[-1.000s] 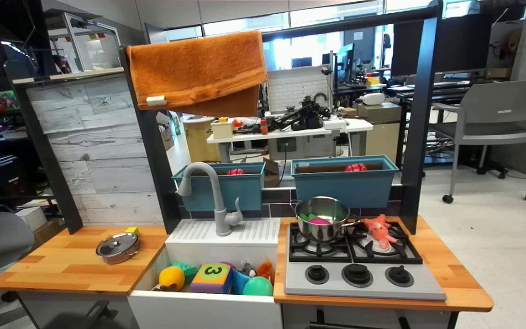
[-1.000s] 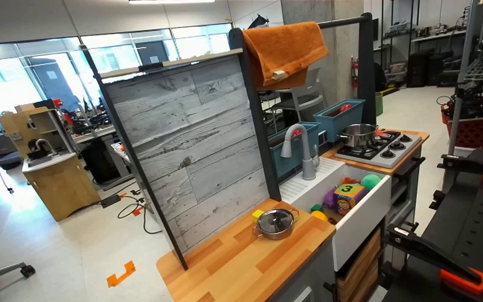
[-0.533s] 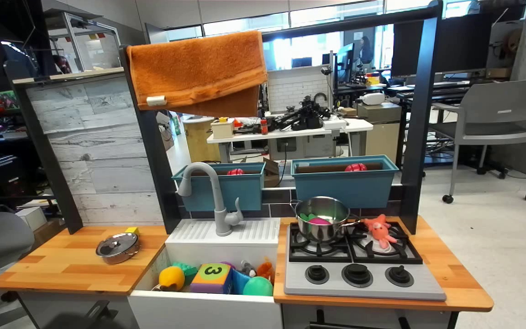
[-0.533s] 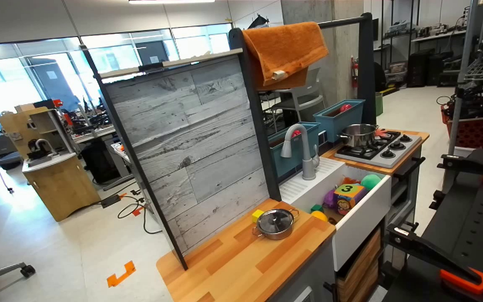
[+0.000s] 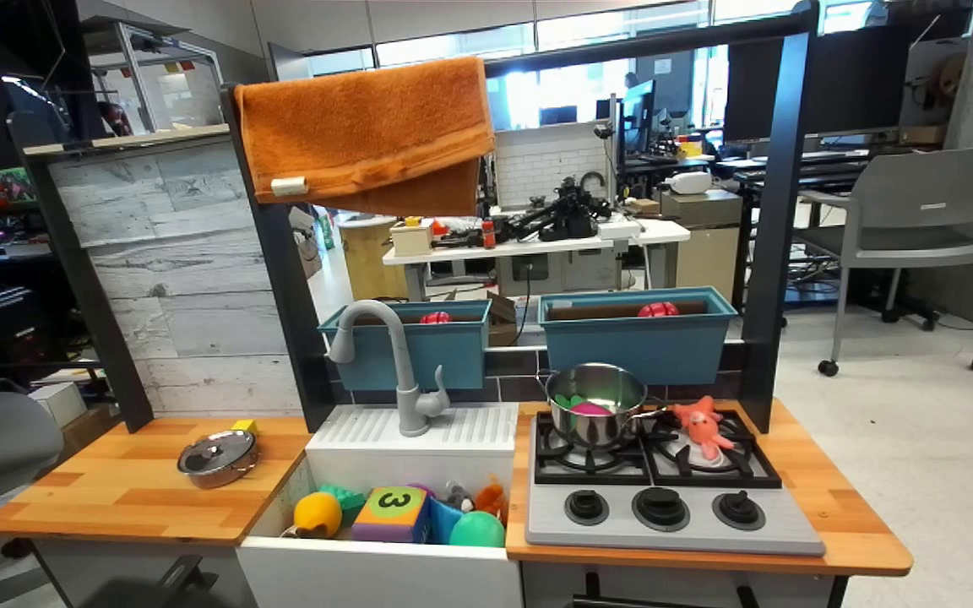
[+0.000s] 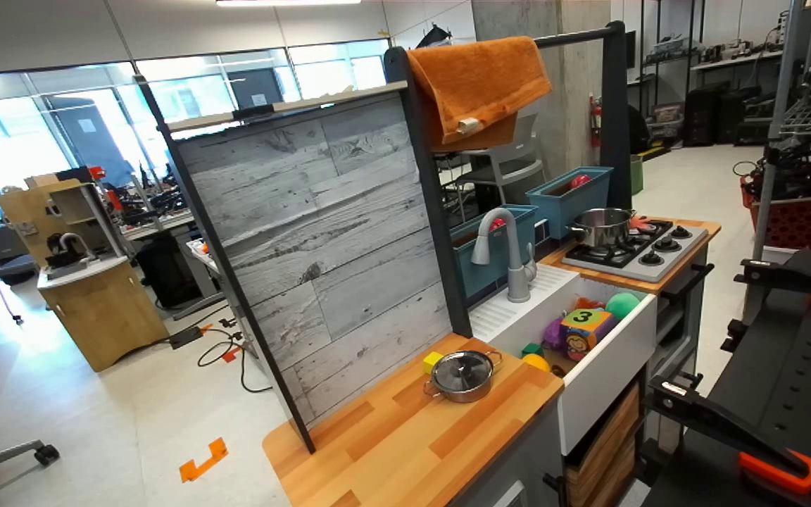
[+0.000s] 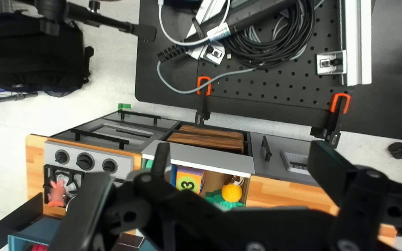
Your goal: Put the green object inside the pot
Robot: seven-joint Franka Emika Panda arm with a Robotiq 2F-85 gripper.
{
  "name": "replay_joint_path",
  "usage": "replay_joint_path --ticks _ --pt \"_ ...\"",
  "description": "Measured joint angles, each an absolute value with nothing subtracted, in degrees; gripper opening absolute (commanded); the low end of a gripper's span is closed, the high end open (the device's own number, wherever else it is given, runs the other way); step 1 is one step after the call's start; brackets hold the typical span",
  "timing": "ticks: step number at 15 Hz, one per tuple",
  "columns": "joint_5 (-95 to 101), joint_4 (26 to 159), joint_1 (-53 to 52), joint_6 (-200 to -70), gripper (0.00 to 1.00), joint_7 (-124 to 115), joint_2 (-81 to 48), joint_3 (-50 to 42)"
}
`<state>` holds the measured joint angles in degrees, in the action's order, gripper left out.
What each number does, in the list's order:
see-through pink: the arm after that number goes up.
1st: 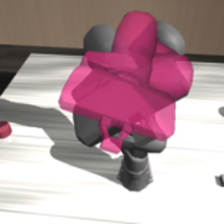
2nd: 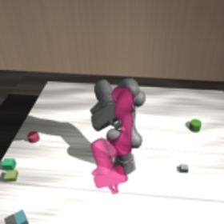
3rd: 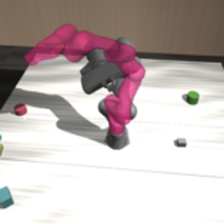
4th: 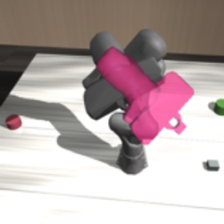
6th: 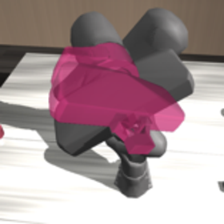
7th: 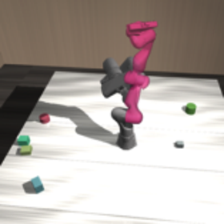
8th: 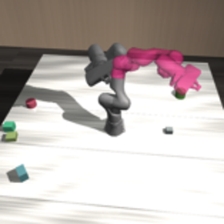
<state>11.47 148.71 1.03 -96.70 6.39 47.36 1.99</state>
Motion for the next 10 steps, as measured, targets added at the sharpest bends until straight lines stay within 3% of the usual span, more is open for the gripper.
replay_joint_path --ticks 4,10 --pt "11.32 152.63 1.04 -114.94 1.0 6.35 39.91 -1.11" --pt "8.22 150.33 1.67 -137.13 1.0 3.6 18.27 -4.38"
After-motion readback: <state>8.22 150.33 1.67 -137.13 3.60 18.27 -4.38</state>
